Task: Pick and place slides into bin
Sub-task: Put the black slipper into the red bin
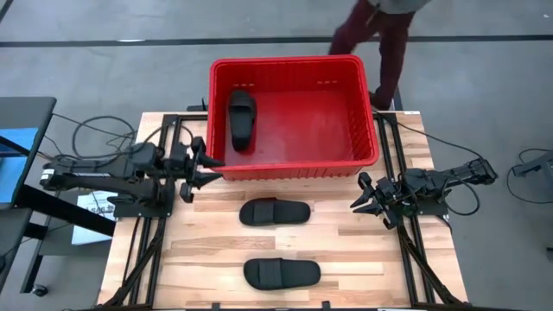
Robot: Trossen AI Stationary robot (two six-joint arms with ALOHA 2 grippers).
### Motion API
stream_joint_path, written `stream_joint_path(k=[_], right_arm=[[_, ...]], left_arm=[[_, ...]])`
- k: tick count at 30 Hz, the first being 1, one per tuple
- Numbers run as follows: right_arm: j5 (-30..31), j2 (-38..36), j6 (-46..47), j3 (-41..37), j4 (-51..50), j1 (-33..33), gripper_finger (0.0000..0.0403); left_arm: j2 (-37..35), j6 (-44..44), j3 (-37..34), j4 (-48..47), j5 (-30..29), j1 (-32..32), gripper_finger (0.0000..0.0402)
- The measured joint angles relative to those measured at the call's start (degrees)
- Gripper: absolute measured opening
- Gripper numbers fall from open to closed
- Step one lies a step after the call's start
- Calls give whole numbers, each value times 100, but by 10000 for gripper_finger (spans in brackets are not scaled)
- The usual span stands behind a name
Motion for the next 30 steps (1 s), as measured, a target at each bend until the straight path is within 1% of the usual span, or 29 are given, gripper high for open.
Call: stream_joint_path(k=[6,11,16,21,26,30], right_arm=[[0,-1,0,1,0,-1,65],[0,0,-1,-1,0,0,65],[0,-1,0,-1,0,1,65],[0,1,-1,-1,-1,1,65],[0,0,-1,1,0,1,65],[0,1,0,1,0,-1,65]], left_arm=[[-277,-37,-898,950,-2,-366,142],[-348,19,-1278,1341,-32,-614,142],[-346,20,-1652,1423,-452,-814,142],[-348,-8,-2214,2262,-877,-1032,142],[-348,-105,-2607,2881,-1052,-1155,142],[-348,-215,-2766,2998,-1082,-1190,142]])
